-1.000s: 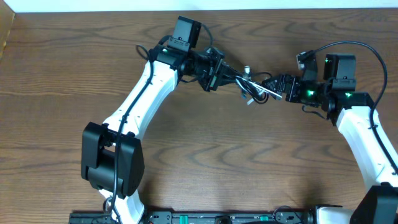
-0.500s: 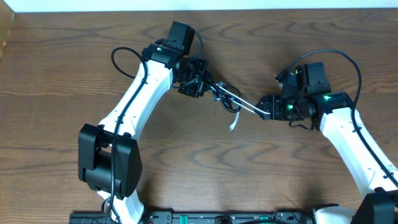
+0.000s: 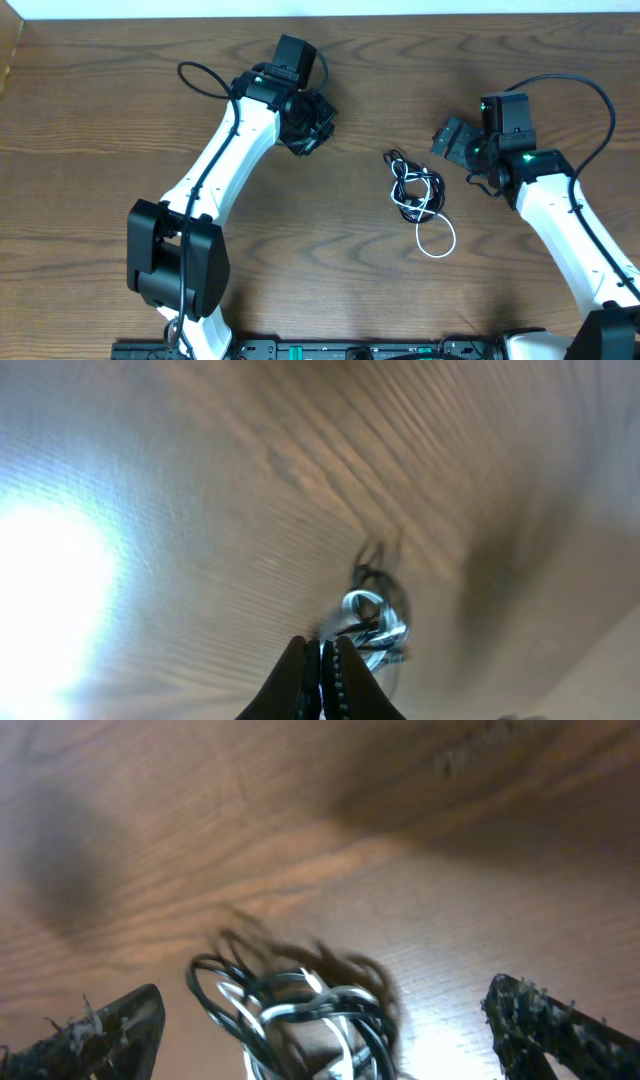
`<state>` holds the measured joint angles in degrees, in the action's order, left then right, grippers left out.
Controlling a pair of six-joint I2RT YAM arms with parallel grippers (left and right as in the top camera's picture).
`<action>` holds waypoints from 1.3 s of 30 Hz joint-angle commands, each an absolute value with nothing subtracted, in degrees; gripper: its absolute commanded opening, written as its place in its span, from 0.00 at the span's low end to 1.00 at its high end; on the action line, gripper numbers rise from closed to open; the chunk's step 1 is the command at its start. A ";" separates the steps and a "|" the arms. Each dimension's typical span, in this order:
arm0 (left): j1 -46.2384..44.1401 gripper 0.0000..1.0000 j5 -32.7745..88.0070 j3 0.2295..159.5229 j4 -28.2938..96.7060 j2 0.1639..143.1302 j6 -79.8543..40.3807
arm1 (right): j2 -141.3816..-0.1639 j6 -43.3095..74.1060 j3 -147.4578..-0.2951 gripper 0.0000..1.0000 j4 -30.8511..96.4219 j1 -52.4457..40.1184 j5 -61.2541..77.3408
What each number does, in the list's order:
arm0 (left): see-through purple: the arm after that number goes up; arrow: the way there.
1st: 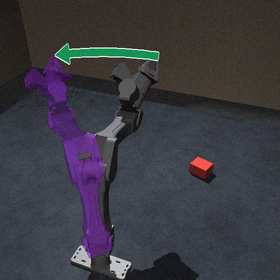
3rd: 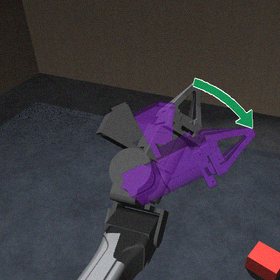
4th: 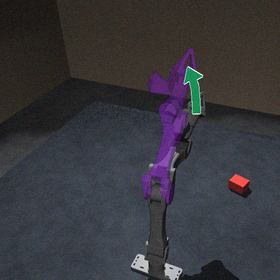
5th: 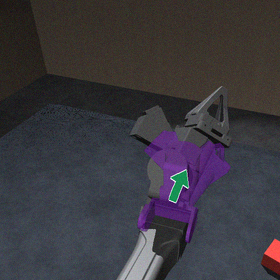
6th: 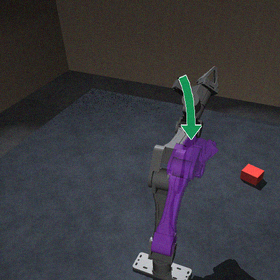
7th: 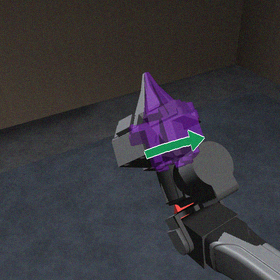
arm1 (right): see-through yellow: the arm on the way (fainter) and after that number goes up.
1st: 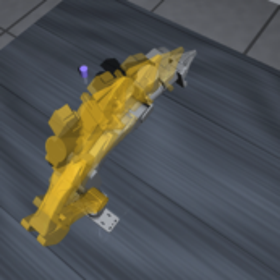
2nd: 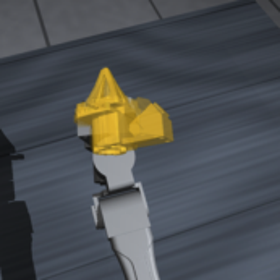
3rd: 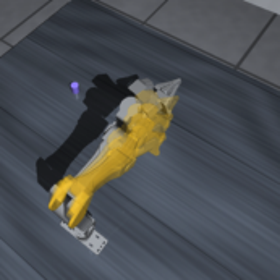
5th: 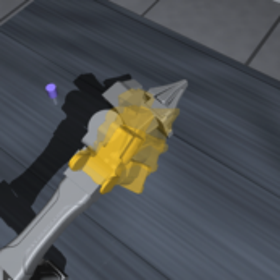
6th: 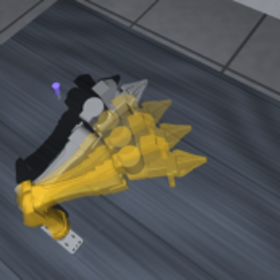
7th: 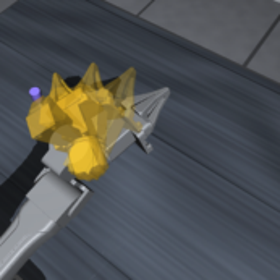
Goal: Untangle cables
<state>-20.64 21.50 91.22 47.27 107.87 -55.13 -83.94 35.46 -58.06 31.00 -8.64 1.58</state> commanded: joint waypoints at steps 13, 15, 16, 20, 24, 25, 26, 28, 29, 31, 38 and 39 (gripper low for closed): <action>-37.93 0.69 17.26 91.31 29.32 120.97 -45.78 | -83.24 25.39 -58.28 0.93 38.22 9.45 11.29; -38.35 0.69 17.21 91.31 29.19 122.65 -45.78 | -83.24 24.93 -58.28 0.93 38.59 9.43 11.29; -38.52 0.67 17.23 91.31 28.97 123.31 -45.78 | -83.24 24.73 -58.28 0.93 38.59 9.43 11.29; -39.70 0.41 17.23 91.24 26.57 125.95 -46.22 | -83.24 24.73 -58.28 0.93 38.65 9.43 11.29; -40.49 0.10 17.23 91.24 25.08 126.04 -46.19 | -83.24 24.69 -58.28 0.93 38.72 9.43 11.31; -40.49 0.08 17.26 91.24 25.12 126.04 -46.22 | -83.24 24.16 -58.28 0.93 38.44 9.43 11.33; -40.47 0.07 17.28 91.26 25.17 125.99 -46.19 | -83.24 22.90 -58.28 0.93 38.02 9.43 11.35; -39.33 0.07 17.58 91.29 25.23 124.86 -46.15 | -83.24 18.81 -58.28 0.93 36.99 9.43 15.11; -37.36 0.07 20.95 91.33 25.34 122.58 -44.21 | -83.24 15.77 -58.28 0.92 36.36 9.43 20.05; -33.23 0.07 31.55 91.33 25.23 118.17 -38.85 | -83.24 9.56 -58.28 0.91 35.38 8.88 31.83; -23.05 0.07 69.54 91.31 25.10 113.99 -30.41 | -83.31 5.96 -58.28 0.84 33.01 -1.06 39.33; -22.92 0.08 70.52 91.31 24.93 113.99 -30.46 | -83.55 6.72 -58.28 0.84 31.79 -2.50 38.61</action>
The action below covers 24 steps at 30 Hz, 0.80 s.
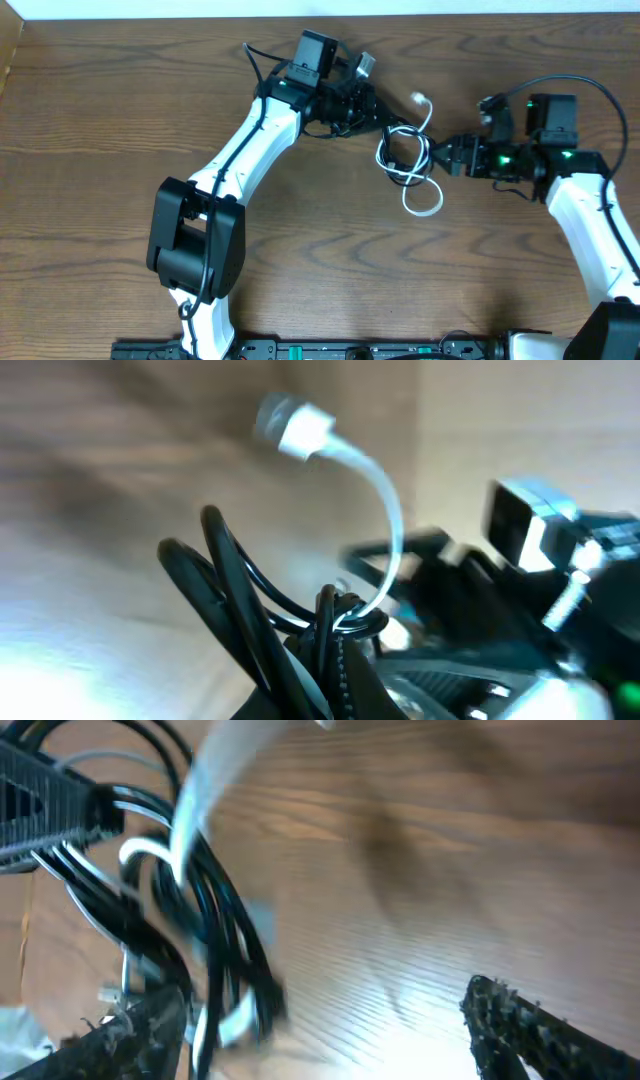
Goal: Untangle cables
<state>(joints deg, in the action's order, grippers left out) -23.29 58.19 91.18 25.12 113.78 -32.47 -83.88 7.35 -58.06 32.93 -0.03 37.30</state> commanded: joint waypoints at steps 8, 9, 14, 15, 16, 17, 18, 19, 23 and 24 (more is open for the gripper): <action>-20.14 0.07 83.07 91.31 18.92 113.95 -35.70 | -92.75 33.50 -58.28 0.58 34.20 -6.28 6.02; -19.49 0.07 83.85 91.31 18.90 113.95 -35.92 | -93.51 33.43 -58.28 0.56 34.35 -5.98 5.91; -15.38 0.07 87.00 91.31 18.85 113.91 -35.83 | -96.25 31.05 -58.28 0.41 34.30 -3.86 5.87; -14.72 0.07 87.00 91.31 18.55 113.91 -35.81 | -96.25 30.06 -58.28 0.41 34.72 -3.49 5.26; -13.69 0.07 86.98 91.31 17.67 113.91 -35.81 | -96.25 30.09 -58.28 0.41 35.51 -3.16 3.68; -12.03 0.07 86.48 91.31 16.64 113.91 -35.66 | -96.25 29.45 -58.28 0.41 37.23 -2.07 0.43; -9.72 0.07 84.38 91.31 16.49 113.91 -35.64 | -96.25 28.80 -58.28 0.42 38.35 -1.17 -1.39; -8.40 0.08 83.15 91.31 16.56 113.91 -35.64 | -96.25 28.58 -58.28 0.42 39.18 -0.45 -2.74; -3.68 0.07 79.15 91.24 16.62 113.91 -35.59 | -96.25 19.86 -58.28 0.52 38.52 1.83 6.17; -3.79 0.07 78.46 91.15 16.73 113.91 -35.57 | -96.23 17.93 -58.28 0.52 38.11 1.78 9.08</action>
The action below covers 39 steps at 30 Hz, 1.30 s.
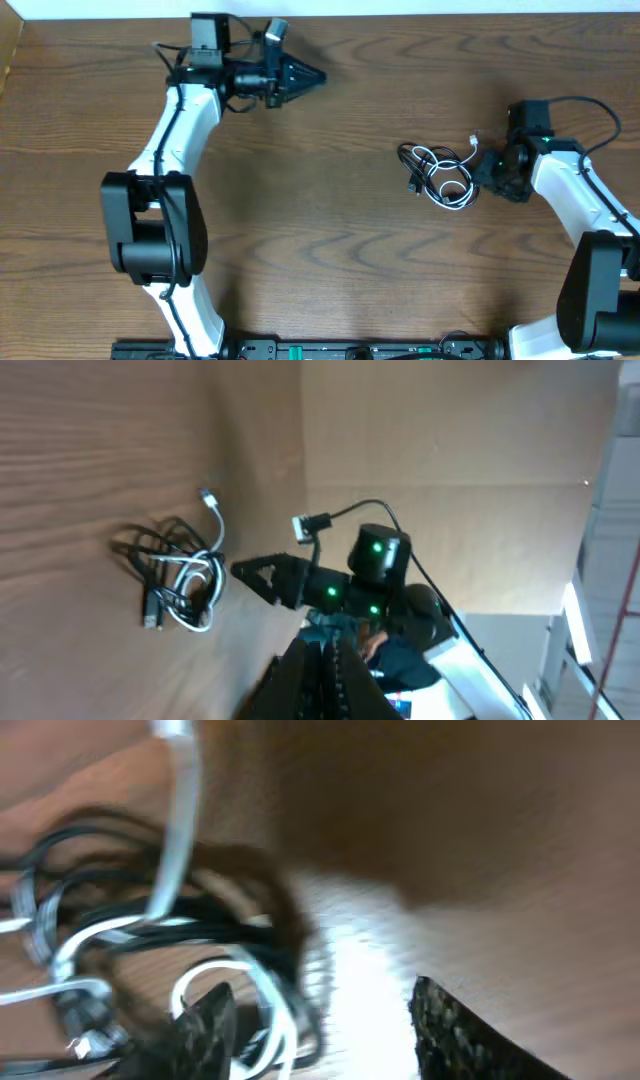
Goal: Untangle cables
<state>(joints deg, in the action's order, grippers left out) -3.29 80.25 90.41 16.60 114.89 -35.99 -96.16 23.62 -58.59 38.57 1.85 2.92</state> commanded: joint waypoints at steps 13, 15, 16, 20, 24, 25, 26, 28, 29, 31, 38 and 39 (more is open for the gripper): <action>-6.46 0.11 33.54 90.91 39.03 113.91 -26.96 | -98.52 1.67 -58.43 0.58 28.86 -9.15 24.71; -4.73 0.12 33.54 90.91 40.71 113.91 -25.08 | -102.17 1.65 -58.43 0.58 26.20 -9.65 24.71; -4.19 0.12 33.52 90.91 41.28 113.91 -25.06 | -103.44 1.61 -58.43 0.58 25.08 -10.02 25.65; -3.18 0.15 33.32 90.91 41.74 113.91 -23.73 | -106.45 -1.39 -58.46 0.40 22.65 -12.36 29.91; -3.18 0.16 33.36 90.91 42.02 113.91 -23.73 | -105.97 1.87 -59.20 0.01 22.92 -12.25 36.36; -3.18 0.16 33.39 90.91 42.61 113.91 -23.55 | -105.08 4.40 -60.75 0.01 22.68 -11.79 42.74; -3.18 0.15 33.41 90.91 43.13 113.91 -22.72 | -104.27 6.59 -61.98 0.01 22.46 -11.46 46.87; -3.27 0.15 36.05 90.91 43.70 113.91 -19.16 | -100.40 13.50 -66.92 0.01 20.53 -10.15 54.96; -3.29 0.16 38.83 90.94 43.90 113.91 -17.04 | -99.04 16.08 -68.36 0.01 20.51 -9.61 54.59; -3.33 0.17 47.48 90.91 44.91 113.91 -13.21 | -96.47 24.27 -70.04 0.01 21.04 -7.75 50.48; -12.53 0.33 49.39 90.91 42.63 113.93 -13.15 | -96.01 37.76 -70.00 0.01 23.35 -7.86 43.40; -14.46 0.37 48.27 90.91 41.45 113.93 -13.15 | -96.01 37.91 -70.00 0.01 23.55 -7.81 43.13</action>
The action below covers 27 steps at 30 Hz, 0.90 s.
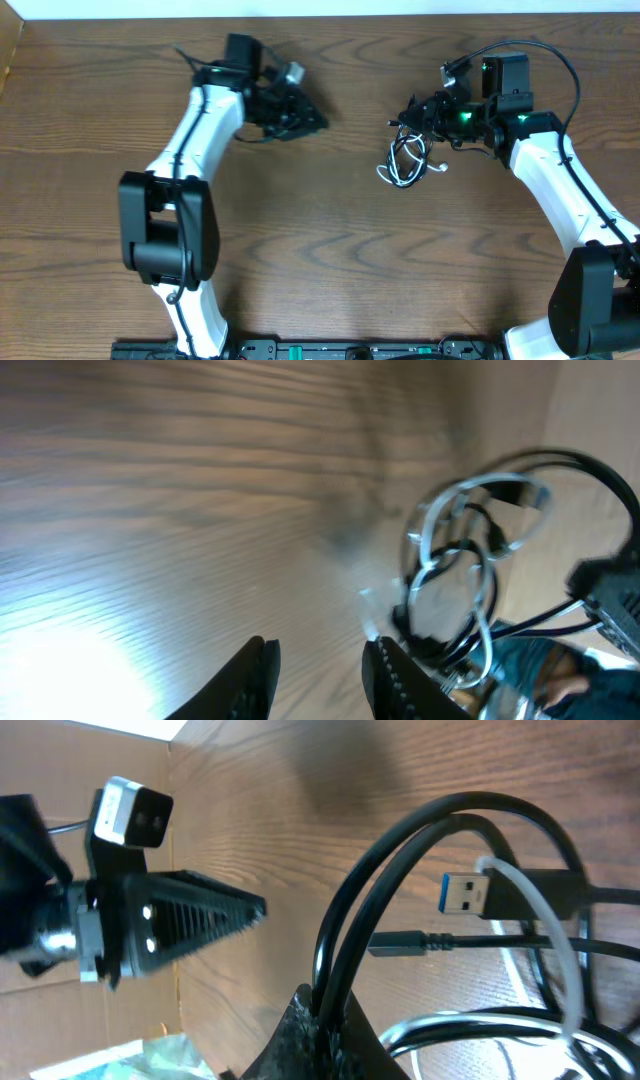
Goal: Untangle cables
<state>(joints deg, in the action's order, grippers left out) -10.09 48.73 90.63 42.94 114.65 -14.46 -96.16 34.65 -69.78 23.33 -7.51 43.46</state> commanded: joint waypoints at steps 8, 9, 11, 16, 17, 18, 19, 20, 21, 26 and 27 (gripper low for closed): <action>-26.81 0.45 41.50 90.85 32.23 113.97 -26.48 | -96.01 38.30 -70.00 0.01 23.64 -6.59 42.87; -27.11 0.45 41.58 90.72 32.25 113.99 -26.48 | -96.01 38.30 -70.00 0.01 23.59 -6.42 43.09; -27.77 0.45 43.18 89.89 32.14 114.21 -26.26 | -96.01 38.30 -70.00 0.01 23.33 -5.87 43.09; -28.51 0.44 50.46 89.73 29.23 118.30 -24.27 | -96.01 38.30 -70.02 0.01 22.00 -4.43 47.07; -29.02 0.43 50.94 89.73 28.51 119.52 -24.27 | -96.01 38.35 -70.02 0.01 20.91 -4.43 48.07; -29.61 0.43 51.05 89.73 28.27 120.42 -24.29 | -96.01 38.92 -70.02 0.01 19.90 -4.43 48.64; -30.13 0.41 51.40 89.73 28.14 121.01 -24.27 | -96.01 39.75 -70.02 0.01 18.85 -4.43 48.62; -30.81 0.41 53.36 89.73 27.44 121.56 -24.27 | -96.01 40.42 -70.02 0.01 18.20 -4.43 48.62; -31.40 0.41 55.29 89.73 26.28 121.89 -24.27 | -96.01 41.19 -70.02 0.01 16.93 -4.43 48.64; -32.97 0.40 62.76 89.73 18.39 122.48 -26.24 | -96.01 42.46 -70.02 0.01 15.14 -4.43 49.08; -32.88 0.41 62.57 89.73 16.14 122.48 -28.36 | -96.01 42.46 -70.02 0.01 15.11 -4.43 49.10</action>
<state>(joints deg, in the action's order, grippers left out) -32.08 58.61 89.86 18.63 122.15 -26.35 -96.14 41.52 -69.60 15.25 -4.03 47.16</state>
